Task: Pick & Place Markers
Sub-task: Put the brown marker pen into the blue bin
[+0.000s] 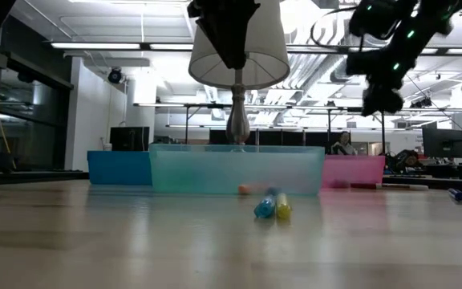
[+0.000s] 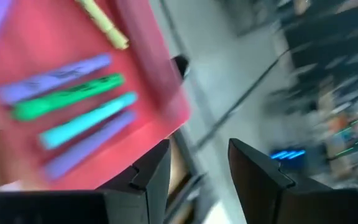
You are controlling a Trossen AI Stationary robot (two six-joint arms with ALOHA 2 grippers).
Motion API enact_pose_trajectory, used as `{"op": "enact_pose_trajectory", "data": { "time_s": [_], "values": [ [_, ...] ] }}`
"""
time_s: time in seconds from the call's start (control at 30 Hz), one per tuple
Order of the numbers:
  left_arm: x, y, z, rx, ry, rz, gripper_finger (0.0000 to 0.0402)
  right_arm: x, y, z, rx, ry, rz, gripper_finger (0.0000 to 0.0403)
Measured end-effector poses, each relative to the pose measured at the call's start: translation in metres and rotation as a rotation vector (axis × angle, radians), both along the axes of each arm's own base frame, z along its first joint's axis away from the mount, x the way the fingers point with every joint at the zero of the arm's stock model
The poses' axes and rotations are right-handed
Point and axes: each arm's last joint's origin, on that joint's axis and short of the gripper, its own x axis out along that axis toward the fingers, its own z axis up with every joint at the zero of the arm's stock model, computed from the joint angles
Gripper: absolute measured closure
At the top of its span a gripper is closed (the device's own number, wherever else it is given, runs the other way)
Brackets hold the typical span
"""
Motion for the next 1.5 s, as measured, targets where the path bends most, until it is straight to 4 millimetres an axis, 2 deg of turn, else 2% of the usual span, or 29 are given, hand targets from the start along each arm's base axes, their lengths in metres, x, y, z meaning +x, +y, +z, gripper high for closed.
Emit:
{"op": "enact_pose_trajectory", "data": {
  "time_s": [0.13,0.23,0.47,0.57,0.77,0.93,1.07,1.3,1.5],
  "values": [
    [0.000,0.000,0.000,0.005,0.005,-0.016,0.0278,-0.014,0.003,0.013,0.236,-0.133,-0.097,0.0253],
    [0.001,0.000,0.000,0.008,0.009,-0.029,0.0278,-0.021,0.002,0.015,0.406,-0.190,-0.167,0.0253],
    [0.003,-0.001,0.001,0.020,0.007,-0.075,0.0278,-0.034,0.002,-0.010,0.674,-0.227,-0.276,0.0253],
    [0.003,-0.001,0.001,0.025,0.011,-0.084,0.0278,-0.033,-0.001,-0.008,0.676,-0.252,-0.290,0.0252],
    [0.003,-0.001,0.001,0.032,0.022,-0.105,0.0278,-0.034,-0.011,-0.017,0.809,-0.353,-0.503,0.0252],
    [0.004,-0.001,0.000,0.035,0.024,-0.110,0.0278,-0.025,-0.019,-0.027,0.838,-0.397,-0.624,0.0252],
    [0.004,-0.001,0.001,0.041,0.030,-0.121,0.0278,-0.020,-0.024,-0.038,0.838,-0.318,-0.642,0.0251],
    [0.004,-0.001,0.000,0.040,0.031,-0.122,0.0278,-0.012,-0.031,-0.056,0.863,-0.116,-0.513,0.0251],
    [0.004,-0.001,0.000,0.037,0.032,-0.123,0.0278,-0.006,-0.036,-0.072,0.924,-0.014,-0.452,0.0251]
  ]
}}
